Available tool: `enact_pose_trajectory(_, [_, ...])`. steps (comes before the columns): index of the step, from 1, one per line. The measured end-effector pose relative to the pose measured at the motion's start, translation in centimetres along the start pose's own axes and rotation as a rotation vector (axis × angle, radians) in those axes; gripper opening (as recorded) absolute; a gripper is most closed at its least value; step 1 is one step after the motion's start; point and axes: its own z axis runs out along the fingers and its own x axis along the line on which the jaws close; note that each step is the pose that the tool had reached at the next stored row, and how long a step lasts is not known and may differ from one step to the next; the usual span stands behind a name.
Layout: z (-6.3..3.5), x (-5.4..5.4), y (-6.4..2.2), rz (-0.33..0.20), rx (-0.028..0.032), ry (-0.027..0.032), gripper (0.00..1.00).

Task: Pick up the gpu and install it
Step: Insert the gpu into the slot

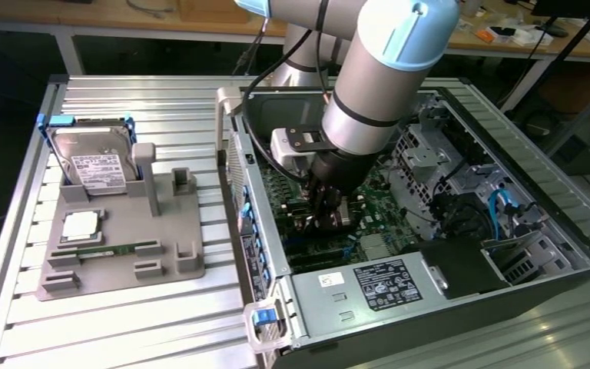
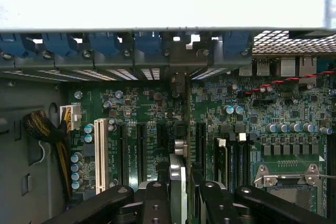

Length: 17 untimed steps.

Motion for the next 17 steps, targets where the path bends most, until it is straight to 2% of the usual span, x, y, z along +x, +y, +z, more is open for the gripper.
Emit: enact_pose_trajectory(17, [0.00,0.00,0.00,0.000,0.0000,0.0000,0.27])
